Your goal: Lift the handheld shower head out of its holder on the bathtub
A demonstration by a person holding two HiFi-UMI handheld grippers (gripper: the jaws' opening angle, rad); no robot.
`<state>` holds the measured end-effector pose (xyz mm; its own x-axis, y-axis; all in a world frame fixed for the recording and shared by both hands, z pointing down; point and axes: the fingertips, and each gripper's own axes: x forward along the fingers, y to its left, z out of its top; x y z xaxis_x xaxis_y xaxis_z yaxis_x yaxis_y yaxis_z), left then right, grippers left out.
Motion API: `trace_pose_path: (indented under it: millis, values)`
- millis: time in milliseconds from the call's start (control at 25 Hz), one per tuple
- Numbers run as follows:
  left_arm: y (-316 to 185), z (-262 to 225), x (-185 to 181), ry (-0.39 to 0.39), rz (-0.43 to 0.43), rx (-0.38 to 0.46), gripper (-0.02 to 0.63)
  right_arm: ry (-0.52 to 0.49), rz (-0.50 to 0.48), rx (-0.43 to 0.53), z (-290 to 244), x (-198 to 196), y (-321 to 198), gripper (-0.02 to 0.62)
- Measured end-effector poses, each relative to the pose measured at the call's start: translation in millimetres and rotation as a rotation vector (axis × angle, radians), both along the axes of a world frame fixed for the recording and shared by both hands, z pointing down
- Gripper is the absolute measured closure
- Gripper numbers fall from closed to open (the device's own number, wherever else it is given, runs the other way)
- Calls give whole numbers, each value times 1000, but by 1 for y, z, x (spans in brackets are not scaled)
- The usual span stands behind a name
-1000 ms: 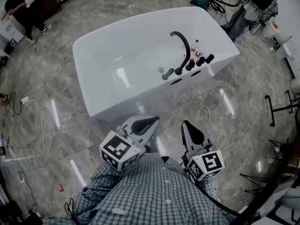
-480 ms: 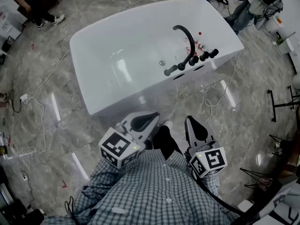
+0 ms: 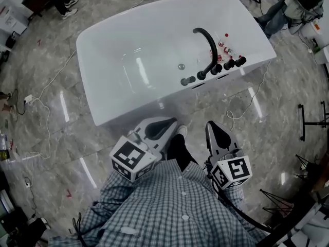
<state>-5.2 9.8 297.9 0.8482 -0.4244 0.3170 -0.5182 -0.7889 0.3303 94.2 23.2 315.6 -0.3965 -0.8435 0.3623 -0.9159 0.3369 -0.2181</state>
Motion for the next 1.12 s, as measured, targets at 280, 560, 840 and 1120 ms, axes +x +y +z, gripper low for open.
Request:
trace_pose_path:
  millis: [280,560,840,1120]
  values:
    - [-41,3,26,-23,-78,-7,601,-11,-73,-26,10,31,-56,577]
    - [-85,17,36,-3,-207,-35,601,29,-158,-51,35,54,-102,577]
    - [-106,33,53,47,-247,-77,601,2,-147,-84,57,72,-117,577]
    - [-106,55,55,-30,-184,-83,601,-23,-155,-95,69,59,-122,577]
